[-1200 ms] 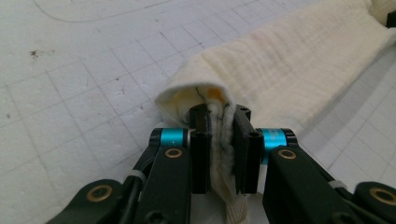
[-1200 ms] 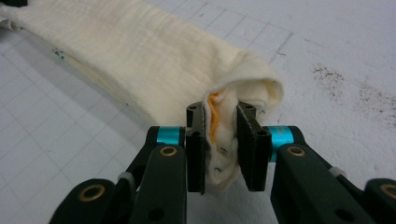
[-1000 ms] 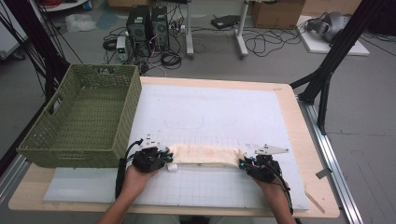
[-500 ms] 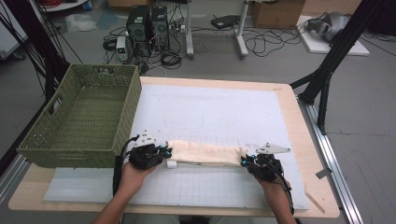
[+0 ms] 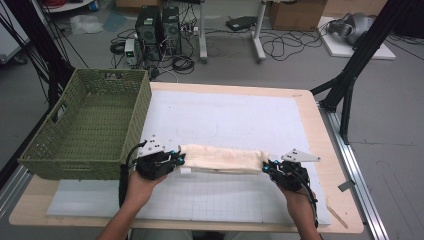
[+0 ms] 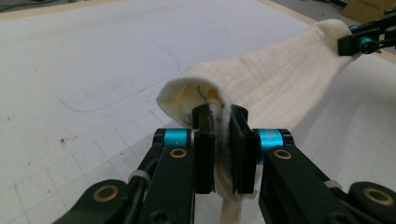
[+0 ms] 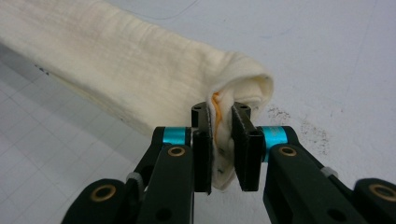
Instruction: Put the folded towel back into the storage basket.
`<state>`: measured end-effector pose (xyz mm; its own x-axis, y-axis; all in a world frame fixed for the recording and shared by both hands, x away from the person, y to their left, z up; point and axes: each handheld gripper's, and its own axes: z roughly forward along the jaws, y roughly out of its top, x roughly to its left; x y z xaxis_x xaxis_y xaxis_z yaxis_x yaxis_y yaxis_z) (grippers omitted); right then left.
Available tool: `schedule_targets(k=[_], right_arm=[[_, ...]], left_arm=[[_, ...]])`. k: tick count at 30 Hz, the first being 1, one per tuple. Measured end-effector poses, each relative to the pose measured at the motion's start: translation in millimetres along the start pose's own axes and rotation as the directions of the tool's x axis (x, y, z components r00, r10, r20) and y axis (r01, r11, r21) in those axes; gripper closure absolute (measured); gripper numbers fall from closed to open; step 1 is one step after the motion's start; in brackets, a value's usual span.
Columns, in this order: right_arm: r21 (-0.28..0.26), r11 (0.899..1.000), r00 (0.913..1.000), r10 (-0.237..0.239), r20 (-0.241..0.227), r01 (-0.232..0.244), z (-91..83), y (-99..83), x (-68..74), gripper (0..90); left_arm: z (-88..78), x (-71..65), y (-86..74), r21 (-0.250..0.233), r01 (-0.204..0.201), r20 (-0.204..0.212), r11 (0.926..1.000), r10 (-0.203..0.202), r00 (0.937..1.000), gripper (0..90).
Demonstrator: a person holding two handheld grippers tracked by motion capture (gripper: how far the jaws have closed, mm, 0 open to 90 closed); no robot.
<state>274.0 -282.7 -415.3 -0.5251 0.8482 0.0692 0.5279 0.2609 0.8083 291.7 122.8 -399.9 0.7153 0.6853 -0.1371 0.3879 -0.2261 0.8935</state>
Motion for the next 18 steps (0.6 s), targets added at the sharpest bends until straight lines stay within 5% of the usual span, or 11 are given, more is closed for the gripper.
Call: schedule_targets(k=[9,18], right_arm=[[-0.021,1.0,0.9996,-0.02,0.019,0.02,-1.7,16.9,0.8,80.0],[-0.056,0.995,0.9961,-0.084,0.025,0.085,2.1,57.8,11.7,80.0]], left_arm=[[-15.0,-2.8,17.9,-0.066,-0.03,-0.012,0.9974,0.029,0.9995,81.9],[-41.6,8.8,31.6,-0.107,-0.039,-0.05,0.9935,0.034,0.9982,82.1]])
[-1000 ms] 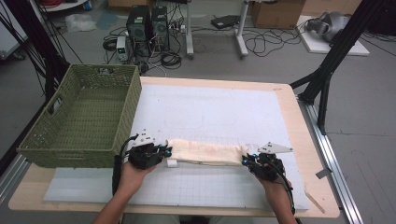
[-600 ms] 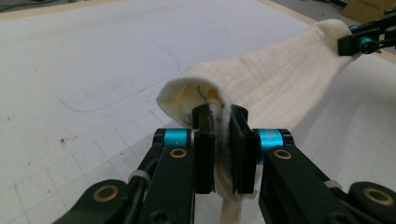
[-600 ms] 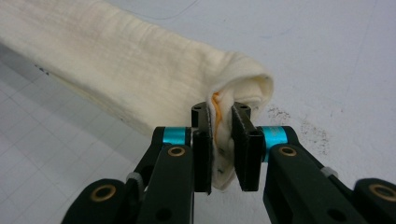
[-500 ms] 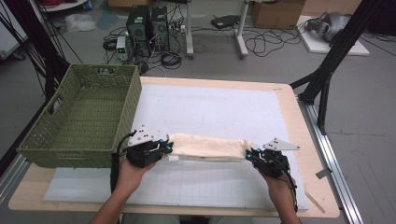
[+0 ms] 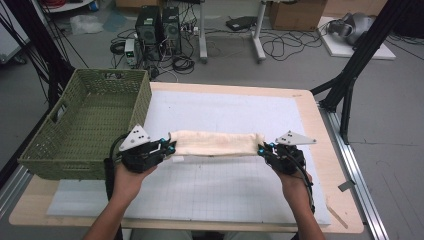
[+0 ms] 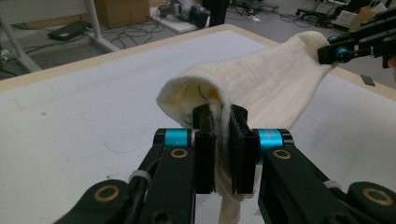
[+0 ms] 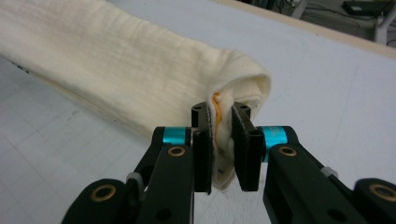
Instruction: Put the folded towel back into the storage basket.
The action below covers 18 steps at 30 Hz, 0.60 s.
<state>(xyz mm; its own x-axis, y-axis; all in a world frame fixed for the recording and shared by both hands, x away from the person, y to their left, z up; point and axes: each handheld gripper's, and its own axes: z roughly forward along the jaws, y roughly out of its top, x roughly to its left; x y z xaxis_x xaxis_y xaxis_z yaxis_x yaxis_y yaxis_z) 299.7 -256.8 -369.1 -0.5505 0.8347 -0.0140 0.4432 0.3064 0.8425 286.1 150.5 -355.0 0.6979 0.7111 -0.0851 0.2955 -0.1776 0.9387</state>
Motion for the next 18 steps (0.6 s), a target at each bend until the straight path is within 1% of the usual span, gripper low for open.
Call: schedule_targets(k=[1,3,7,11,15,18], right_arm=[[-0.003,1.0,0.9999,-0.015,-0.002,0.015,1.7,4.0,1.2,80.0],[-0.002,1.0,0.9997,-0.024,-0.005,0.024,5.7,11.5,4.4,80.0],[-0.02,0.999,0.9991,-0.035,-0.023,0.034,13.0,26.3,10.4,80.0],[-0.053,0.998,0.998,-0.033,-0.054,0.03,17.9,38.7,13.9,80.0],[-0.106,0.994,0.9957,-0.024,-0.089,0.015,21.5,48.4,16.9,80.1],[-0.117,0.993,0.9949,-0.03,-0.096,0.018,25.9,55.1,20.4,80.2]], left_arm=[[-2.8,1.6,1.1,-0.003,0.0,-0.005,1.0,0.0,1.0,82.1],[-8.3,5.3,2.9,-0.009,0.0,-0.017,1.0,0.0,0.9999,82.1],[-19.0,13.8,6.0,-0.02,0.008,-0.045,0.9998,-0.009,0.9989,82.1],[-28.9,22.1,7.6,-0.032,0.018,-0.066,0.9993,-0.02,0.9976,82.1],[-38.5,29.9,8.4,-0.049,0.037,-0.081,0.9981,-0.041,0.9959,82.1],[-44.6,33.4,10.9,-0.054,0.037,-0.094,0.9978,-0.043,0.9946,82.1]])
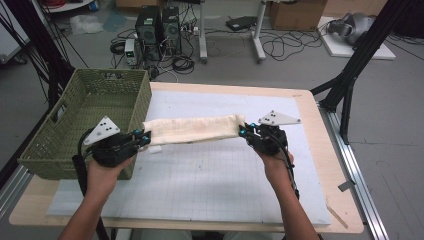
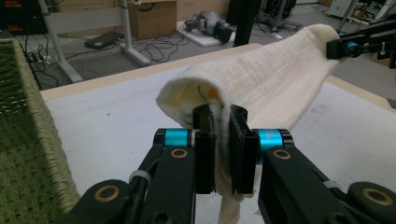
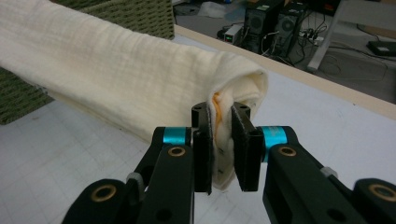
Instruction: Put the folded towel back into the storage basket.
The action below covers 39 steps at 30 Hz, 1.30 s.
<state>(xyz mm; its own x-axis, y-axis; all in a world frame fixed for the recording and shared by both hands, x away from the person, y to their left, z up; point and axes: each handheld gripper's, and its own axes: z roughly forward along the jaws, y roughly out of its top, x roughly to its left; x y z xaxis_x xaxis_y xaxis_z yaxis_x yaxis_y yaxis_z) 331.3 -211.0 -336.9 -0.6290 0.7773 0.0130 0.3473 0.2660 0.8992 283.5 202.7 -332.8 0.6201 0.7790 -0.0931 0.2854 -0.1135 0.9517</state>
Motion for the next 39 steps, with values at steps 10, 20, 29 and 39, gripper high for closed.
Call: schedule_targets(k=[10,20,29,39], right_arm=[[-0.031,0.999,0.9991,-0.017,-0.04,0.015,27.3,39.9,5.8,80.3],[-0.024,0.996,0.9931,-0.084,-0.082,0.082,65.0,74.7,29.0,80.3],[-0.024,0.991,0.9836,-0.133,-0.122,0.131,97.8,100.0,57.9,80.3],[-0.019,0.986,0.9715,-0.168,-0.167,0.167,131.5,114.7,86.6,80.3]], left_arm=[[-25.4,15.4,14.6,-0.032,-0.01,-0.054,0.9995,0.008,0.9985,82.2],[-57.5,40.0,12.0,-0.051,0.006,-0.118,0.9987,-0.012,0.993,82.2],[-90.8,59.2,8.1,-0.063,0.014,-0.183,0.9979,-0.025,0.9827,82.2],[-118.7,78.8,-2.4,-0.068,0.034,-0.242,0.9971,-0.049,0.9691,82.2]])
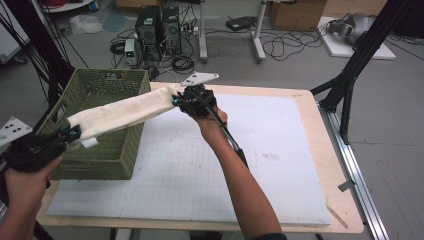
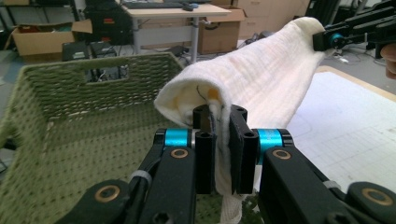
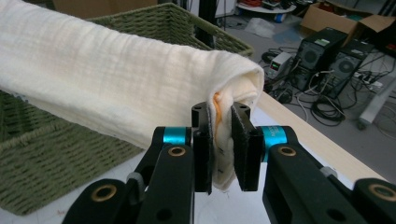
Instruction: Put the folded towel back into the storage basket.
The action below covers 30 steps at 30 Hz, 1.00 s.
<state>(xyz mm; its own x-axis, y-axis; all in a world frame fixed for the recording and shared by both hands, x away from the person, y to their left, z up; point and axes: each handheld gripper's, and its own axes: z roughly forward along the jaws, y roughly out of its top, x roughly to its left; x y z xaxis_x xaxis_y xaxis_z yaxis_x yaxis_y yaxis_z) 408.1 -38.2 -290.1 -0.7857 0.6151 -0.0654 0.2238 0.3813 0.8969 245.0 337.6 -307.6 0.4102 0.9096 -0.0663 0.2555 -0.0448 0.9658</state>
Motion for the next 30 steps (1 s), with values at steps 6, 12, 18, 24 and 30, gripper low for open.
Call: schedule_targets(k=[6,12,18,24,30], right_arm=[[-0.002,1.0,0.9996,-0.017,-0.023,0.017,21.9,12.5,9.9,80.3],[0.011,1.0,0.9987,-0.025,-0.045,0.025,48.7,23.7,18.8,80.3],[0.022,0.999,0.9979,-0.029,-0.058,0.03,71.9,32.0,25.6,80.2],[0.028,0.999,0.9971,-0.035,-0.067,0.037,91.2,39.8,30.1,80.3],[0.042,0.999,0.9977,-0.03,-0.061,0.032,113.4,47.4,33.8,80.3]], left_arm=[[-11.6,15.7,-4.1,-0.002,0.012,-0.037,0.9999,-0.012,0.9992,82.2],[-23.2,28.7,-6.7,-0.006,0.02,-0.07,0.9998,-0.02,0.9973,82.2],[-29.2,39.9,-11.2,-0.001,0.031,-0.099,0.9995,-0.031,0.9946,82.2],[-31.4,49.5,-15.9,0.009,0.031,-0.128,0.9995,-0.03,0.9914,82.2],[-29.2,59.6,-19.7,0.027,0.033,-0.16,0.9991,-0.028,0.9868,82.2]])
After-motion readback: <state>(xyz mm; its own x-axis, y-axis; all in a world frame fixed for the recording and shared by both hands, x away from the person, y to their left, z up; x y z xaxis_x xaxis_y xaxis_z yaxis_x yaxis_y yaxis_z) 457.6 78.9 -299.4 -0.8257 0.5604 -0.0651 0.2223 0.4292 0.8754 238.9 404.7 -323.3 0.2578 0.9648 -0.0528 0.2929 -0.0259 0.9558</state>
